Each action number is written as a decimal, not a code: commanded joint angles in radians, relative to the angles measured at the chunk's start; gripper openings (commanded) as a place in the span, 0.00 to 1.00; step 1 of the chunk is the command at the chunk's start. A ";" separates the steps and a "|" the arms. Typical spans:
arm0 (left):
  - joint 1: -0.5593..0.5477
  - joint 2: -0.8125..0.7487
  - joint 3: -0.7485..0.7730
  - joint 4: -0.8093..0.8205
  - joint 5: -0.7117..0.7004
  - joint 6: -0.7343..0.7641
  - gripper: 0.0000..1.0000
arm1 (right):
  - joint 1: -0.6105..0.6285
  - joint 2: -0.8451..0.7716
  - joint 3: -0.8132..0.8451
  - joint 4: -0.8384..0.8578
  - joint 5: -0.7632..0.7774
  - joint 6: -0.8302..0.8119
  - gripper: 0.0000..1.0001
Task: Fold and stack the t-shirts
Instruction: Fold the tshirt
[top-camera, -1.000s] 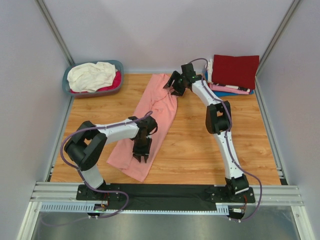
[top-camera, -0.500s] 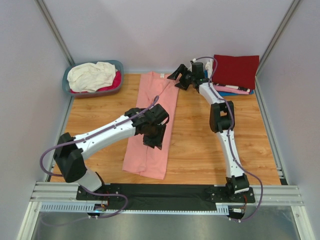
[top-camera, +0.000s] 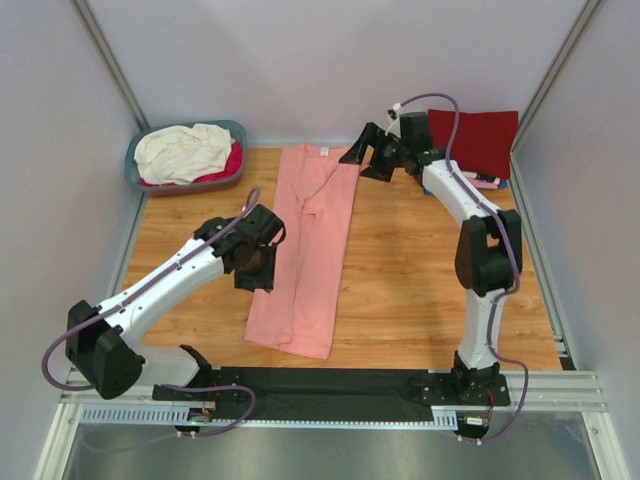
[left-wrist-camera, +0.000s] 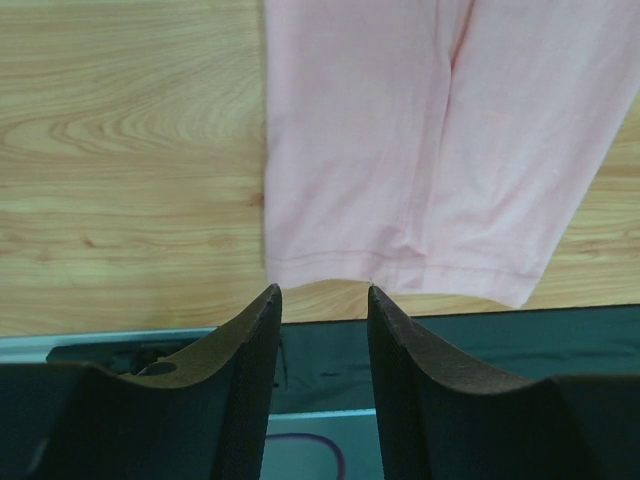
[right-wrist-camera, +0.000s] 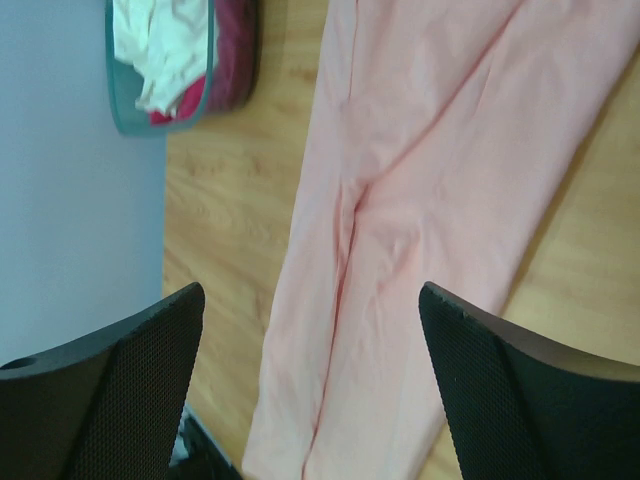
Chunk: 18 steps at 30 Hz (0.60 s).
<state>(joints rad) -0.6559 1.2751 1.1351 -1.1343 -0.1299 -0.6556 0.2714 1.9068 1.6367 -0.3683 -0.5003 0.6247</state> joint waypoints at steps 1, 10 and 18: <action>0.051 -0.052 -0.017 0.016 -0.001 0.059 0.47 | 0.080 -0.185 -0.281 -0.155 0.186 -0.059 0.86; 0.208 -0.149 -0.218 0.117 0.124 0.065 0.47 | 0.477 -0.551 -1.006 0.098 0.229 0.256 0.70; 0.207 -0.155 -0.244 0.133 0.154 0.025 0.46 | 0.678 -0.459 -0.968 0.110 0.322 0.326 0.66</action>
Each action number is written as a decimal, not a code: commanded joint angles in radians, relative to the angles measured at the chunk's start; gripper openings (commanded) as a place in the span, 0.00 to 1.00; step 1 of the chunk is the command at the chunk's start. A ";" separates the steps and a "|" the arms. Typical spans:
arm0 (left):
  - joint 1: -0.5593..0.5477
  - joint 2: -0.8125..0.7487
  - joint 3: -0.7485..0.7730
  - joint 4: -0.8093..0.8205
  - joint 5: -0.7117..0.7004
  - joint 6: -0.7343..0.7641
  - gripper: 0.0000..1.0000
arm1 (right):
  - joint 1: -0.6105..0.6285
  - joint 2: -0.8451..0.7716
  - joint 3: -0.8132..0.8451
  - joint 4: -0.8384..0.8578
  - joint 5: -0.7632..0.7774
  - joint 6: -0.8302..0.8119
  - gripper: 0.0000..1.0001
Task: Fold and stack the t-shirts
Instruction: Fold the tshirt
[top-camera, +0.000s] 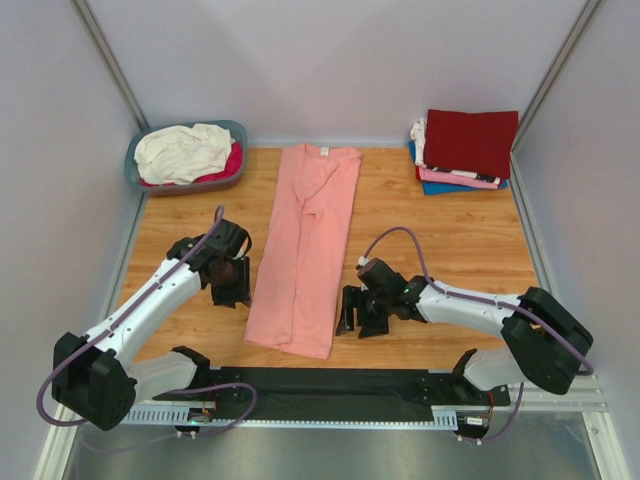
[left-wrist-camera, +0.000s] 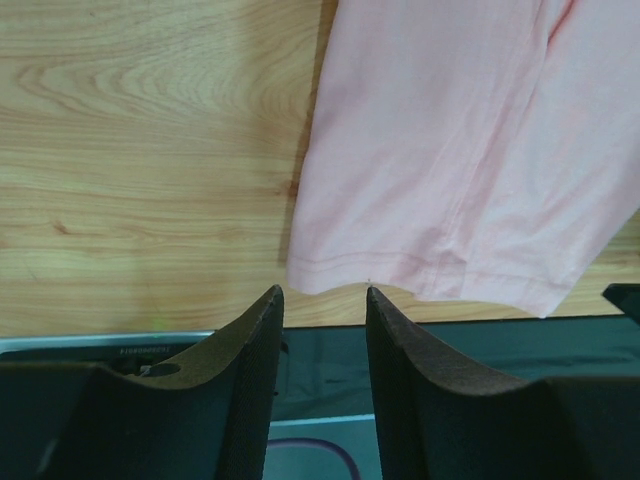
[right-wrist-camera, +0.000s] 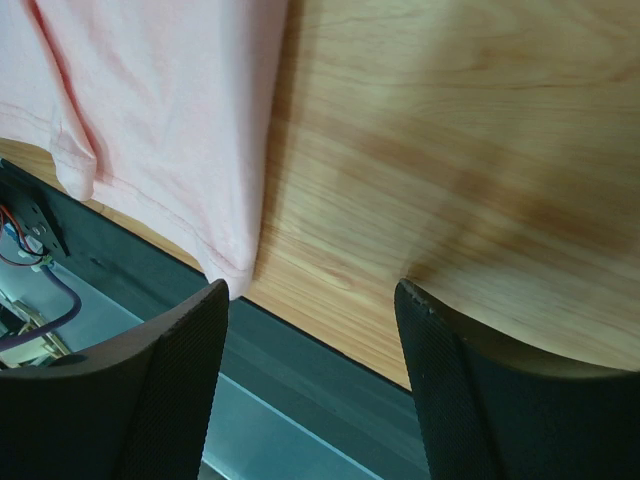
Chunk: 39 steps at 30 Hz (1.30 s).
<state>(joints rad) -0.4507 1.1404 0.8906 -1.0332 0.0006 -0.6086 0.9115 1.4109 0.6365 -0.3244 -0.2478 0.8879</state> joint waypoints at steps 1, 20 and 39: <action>0.003 -0.031 -0.004 0.028 0.024 -0.026 0.46 | 0.047 0.068 0.035 0.079 0.068 0.071 0.65; -0.074 -0.130 -0.148 0.098 0.046 -0.183 0.40 | 0.107 0.017 -0.033 -0.060 0.246 0.063 0.00; -0.413 -0.179 -0.328 0.318 0.021 -0.390 0.85 | 0.109 -0.444 -0.159 -0.327 0.354 0.126 0.73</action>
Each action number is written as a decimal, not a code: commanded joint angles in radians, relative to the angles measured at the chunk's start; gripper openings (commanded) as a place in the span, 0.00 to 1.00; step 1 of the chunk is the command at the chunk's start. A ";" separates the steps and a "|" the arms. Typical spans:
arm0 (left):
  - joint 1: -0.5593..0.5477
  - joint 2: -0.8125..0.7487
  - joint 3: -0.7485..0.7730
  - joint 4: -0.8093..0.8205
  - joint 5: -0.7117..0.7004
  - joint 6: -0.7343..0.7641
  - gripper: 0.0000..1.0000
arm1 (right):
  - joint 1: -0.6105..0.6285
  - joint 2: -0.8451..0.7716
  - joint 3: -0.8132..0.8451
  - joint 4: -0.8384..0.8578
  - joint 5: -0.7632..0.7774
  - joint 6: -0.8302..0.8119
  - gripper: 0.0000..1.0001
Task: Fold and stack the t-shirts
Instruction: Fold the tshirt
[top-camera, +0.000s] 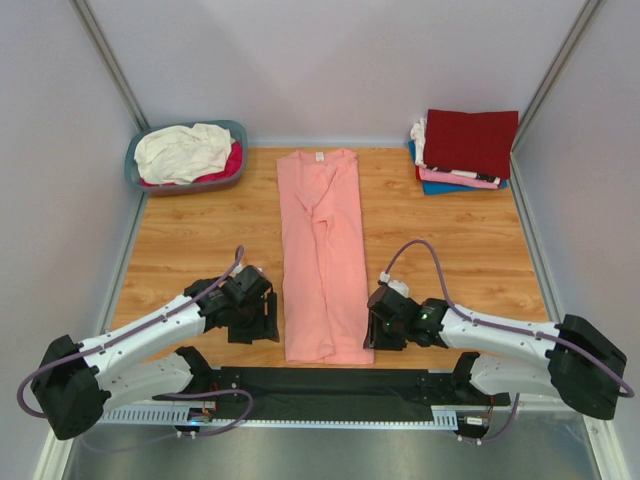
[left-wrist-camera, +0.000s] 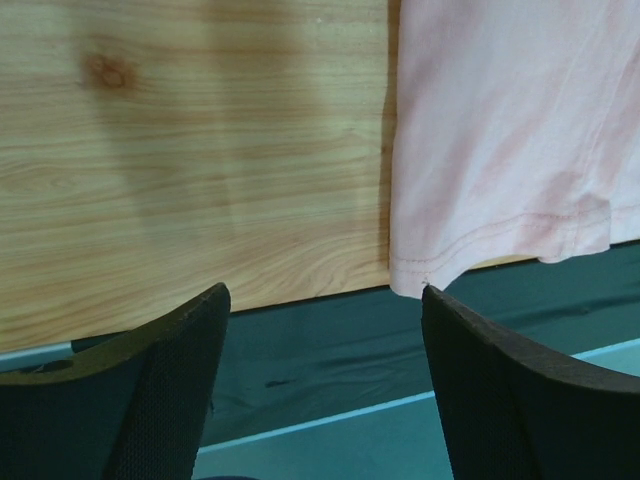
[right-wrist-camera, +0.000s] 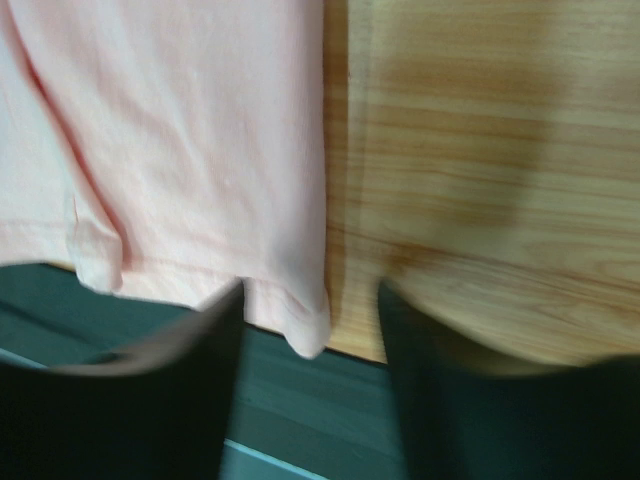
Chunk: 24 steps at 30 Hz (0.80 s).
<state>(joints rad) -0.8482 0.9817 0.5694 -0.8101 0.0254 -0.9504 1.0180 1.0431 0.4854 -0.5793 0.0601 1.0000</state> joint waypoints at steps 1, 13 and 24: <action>-0.018 -0.008 -0.014 0.104 0.001 -0.047 0.85 | 0.004 -0.098 -0.013 -0.082 0.044 0.018 0.75; -0.107 0.136 -0.032 0.223 0.019 -0.120 0.71 | 0.004 -0.147 -0.093 0.030 -0.031 0.060 0.64; -0.166 0.161 -0.077 0.227 -0.002 -0.195 0.54 | 0.007 -0.042 -0.116 0.157 -0.083 0.061 0.61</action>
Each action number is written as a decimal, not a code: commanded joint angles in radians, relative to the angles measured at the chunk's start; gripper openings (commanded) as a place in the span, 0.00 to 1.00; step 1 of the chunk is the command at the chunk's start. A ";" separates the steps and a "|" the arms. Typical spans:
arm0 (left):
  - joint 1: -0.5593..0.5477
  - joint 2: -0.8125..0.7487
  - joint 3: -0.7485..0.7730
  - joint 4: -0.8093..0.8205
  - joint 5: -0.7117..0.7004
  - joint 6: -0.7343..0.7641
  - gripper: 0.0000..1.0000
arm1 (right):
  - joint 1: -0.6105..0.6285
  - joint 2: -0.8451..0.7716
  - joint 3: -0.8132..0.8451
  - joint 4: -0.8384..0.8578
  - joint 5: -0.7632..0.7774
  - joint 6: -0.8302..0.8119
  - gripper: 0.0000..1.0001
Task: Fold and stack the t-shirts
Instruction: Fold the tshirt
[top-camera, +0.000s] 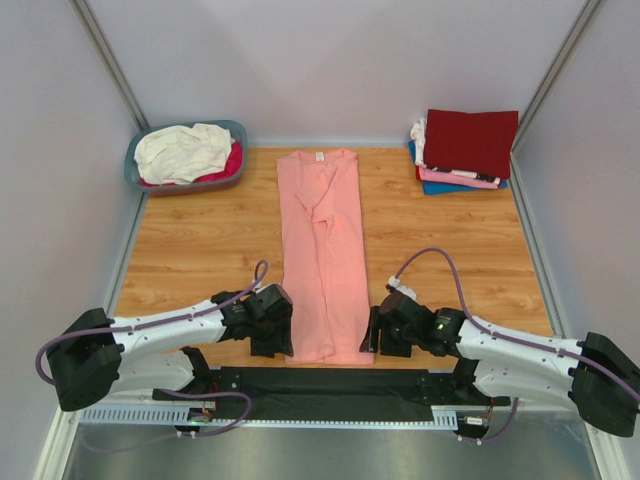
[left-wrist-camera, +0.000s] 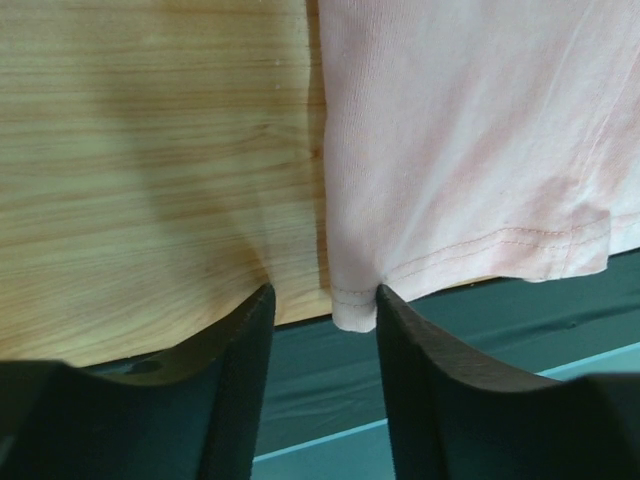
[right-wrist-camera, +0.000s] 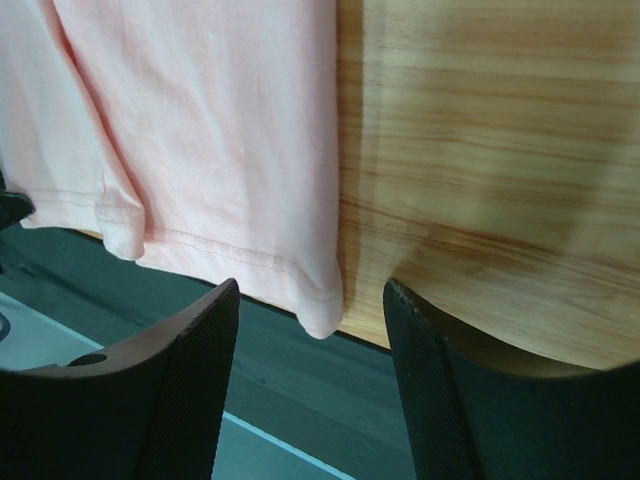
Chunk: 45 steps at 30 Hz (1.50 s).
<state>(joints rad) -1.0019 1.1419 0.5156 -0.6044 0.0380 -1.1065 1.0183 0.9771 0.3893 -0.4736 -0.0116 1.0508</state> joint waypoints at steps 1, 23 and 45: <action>-0.015 -0.001 -0.028 0.029 -0.013 -0.044 0.51 | 0.005 0.029 -0.020 0.061 -0.013 0.011 0.60; -0.103 -0.057 0.093 -0.170 -0.122 -0.076 0.00 | 0.063 -0.046 0.054 -0.077 0.051 0.071 0.00; 0.276 0.163 0.592 -0.281 -0.124 0.376 0.00 | -0.326 0.342 0.675 -0.232 0.027 -0.371 0.00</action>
<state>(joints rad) -0.7761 1.2739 1.0325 -0.8791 -0.0952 -0.8497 0.7307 1.2705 0.9855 -0.7033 0.0380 0.7811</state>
